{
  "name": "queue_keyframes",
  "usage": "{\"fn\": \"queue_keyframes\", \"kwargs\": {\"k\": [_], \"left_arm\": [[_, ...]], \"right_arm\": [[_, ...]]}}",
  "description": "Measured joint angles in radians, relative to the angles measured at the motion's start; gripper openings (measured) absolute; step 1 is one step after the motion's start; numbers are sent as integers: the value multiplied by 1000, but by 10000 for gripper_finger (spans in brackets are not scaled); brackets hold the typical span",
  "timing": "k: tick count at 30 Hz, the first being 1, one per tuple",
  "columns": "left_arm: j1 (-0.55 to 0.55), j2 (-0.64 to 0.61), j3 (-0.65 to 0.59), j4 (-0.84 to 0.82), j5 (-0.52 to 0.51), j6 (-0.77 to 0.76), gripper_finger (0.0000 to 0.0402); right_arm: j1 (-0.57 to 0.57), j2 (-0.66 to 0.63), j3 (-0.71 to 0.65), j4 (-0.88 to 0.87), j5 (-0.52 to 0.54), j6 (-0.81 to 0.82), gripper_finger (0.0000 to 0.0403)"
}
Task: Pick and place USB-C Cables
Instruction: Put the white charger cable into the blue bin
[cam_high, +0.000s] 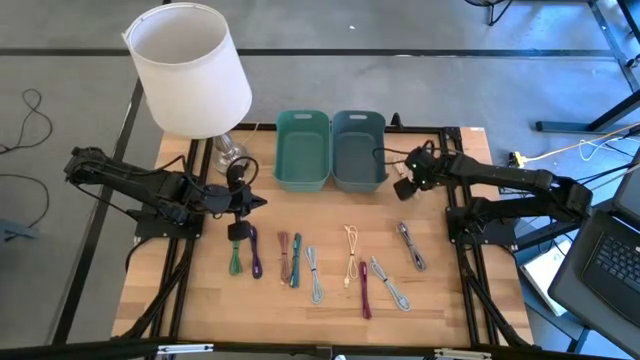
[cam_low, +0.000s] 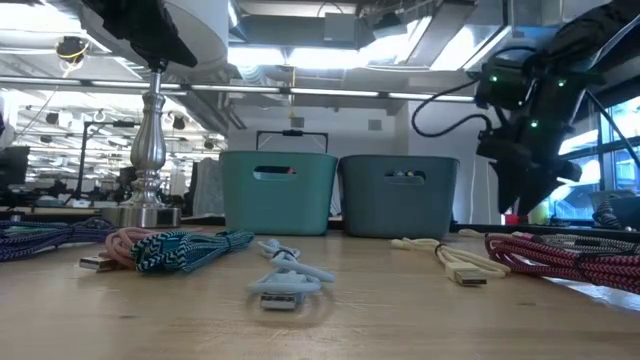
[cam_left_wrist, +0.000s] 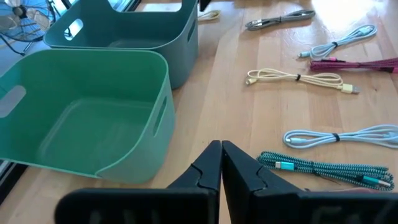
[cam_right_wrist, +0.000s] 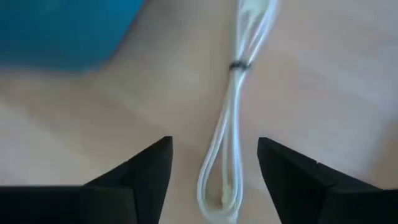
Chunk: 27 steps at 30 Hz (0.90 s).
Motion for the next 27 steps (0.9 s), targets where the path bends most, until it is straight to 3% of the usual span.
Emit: {"fn": "queue_keyframes", "kwargs": {"k": [3, 9, 19, 23, 27], "left_arm": [[0, 0, 0, 0, 0, 0, 8], [0, 0, 0, -5, 4, 1, 4], [0, 0, 0, -6, 2, 2, 6], [0, 0, 0, -6, 8, 2, 4], [0, 0, 0, -6, 8, 2, 4]], "right_arm": [[0, 7, 0, 24, 48, 25, 240], [0, 61, 1, 15, 21, 15, 240], [1, 265, 8, 84, 38, 8, 228], [2, 296, 13, 116, 60, 17, 161], [2, 271, 4, 101, 112, 28, 35]]}}
